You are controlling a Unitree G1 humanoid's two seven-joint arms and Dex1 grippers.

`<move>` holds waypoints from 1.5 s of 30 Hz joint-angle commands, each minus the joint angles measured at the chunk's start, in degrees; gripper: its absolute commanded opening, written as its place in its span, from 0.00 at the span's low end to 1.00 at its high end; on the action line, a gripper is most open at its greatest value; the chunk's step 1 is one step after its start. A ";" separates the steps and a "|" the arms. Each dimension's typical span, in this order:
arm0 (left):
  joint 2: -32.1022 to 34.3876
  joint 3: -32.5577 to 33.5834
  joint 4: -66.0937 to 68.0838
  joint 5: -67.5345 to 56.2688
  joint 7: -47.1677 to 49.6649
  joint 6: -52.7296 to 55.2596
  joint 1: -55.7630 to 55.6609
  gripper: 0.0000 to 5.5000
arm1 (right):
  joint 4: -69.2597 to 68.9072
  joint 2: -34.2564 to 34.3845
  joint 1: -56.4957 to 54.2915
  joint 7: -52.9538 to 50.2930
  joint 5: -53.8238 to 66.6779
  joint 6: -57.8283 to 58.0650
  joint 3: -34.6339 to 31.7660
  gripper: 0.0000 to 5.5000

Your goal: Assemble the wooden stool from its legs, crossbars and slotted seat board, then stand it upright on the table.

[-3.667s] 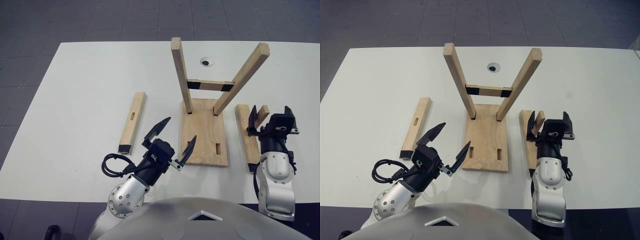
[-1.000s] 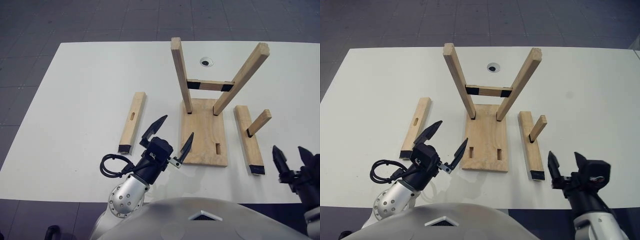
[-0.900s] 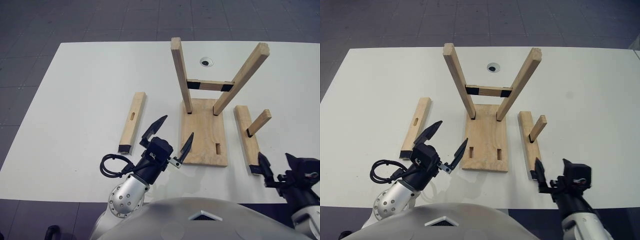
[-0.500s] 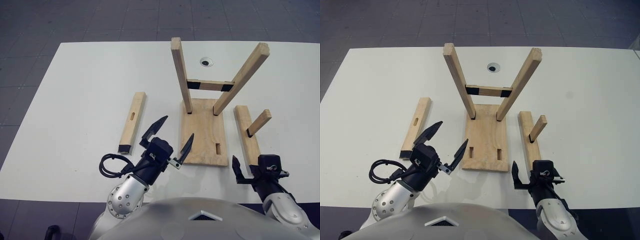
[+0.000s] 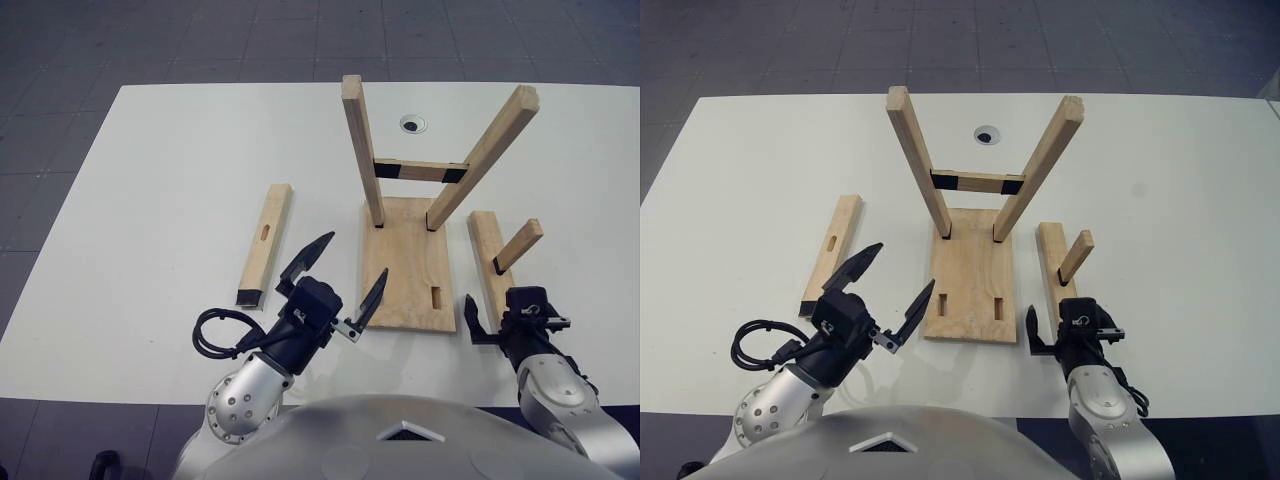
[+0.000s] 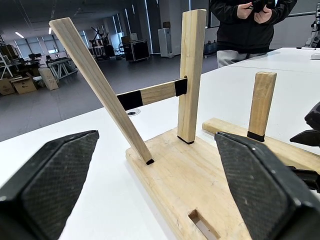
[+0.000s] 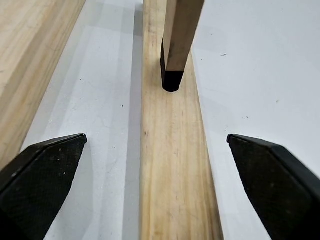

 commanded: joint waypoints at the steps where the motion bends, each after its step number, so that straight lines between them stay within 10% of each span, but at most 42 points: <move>1: 0.33 -0.38 -1.60 -0.65 -0.21 1.07 0.84 0.78 | 6.33 2.38 0.81 2.87 1.71 5.22 -0.72 0.89; 16: 0.46 0.42 -1.94 -1.59 -0.17 1.48 0.61 0.78 | 9.32 3.71 0.65 5.75 -1.64 3.21 -2.84 0.41; 22: 0.72 0.91 -1.36 -2.04 -0.24 1.33 0.61 0.78 | 7.50 6.24 -0.97 5.48 -0.06 2.54 -6.93 0.37; 29: 3.24 16.03 2.38 -19.86 -10.01 8.08 -7.62 0.78 | -6.46 9.24 -13.98 6.17 13.94 -3.97 -32.81 0.37; 35: 5.75 29.88 6.37 -50.84 -19.06 15.82 -14.92 0.97 | -13.01 -0.03 -14.51 18.04 52.57 -16.89 -43.53 0.37; 45: 13.17 33.72 15.51 -87.00 -27.86 22.17 -29.77 1.00 | -13.05 -9.94 -6.72 36.17 62.21 -20.40 -25.49 0.37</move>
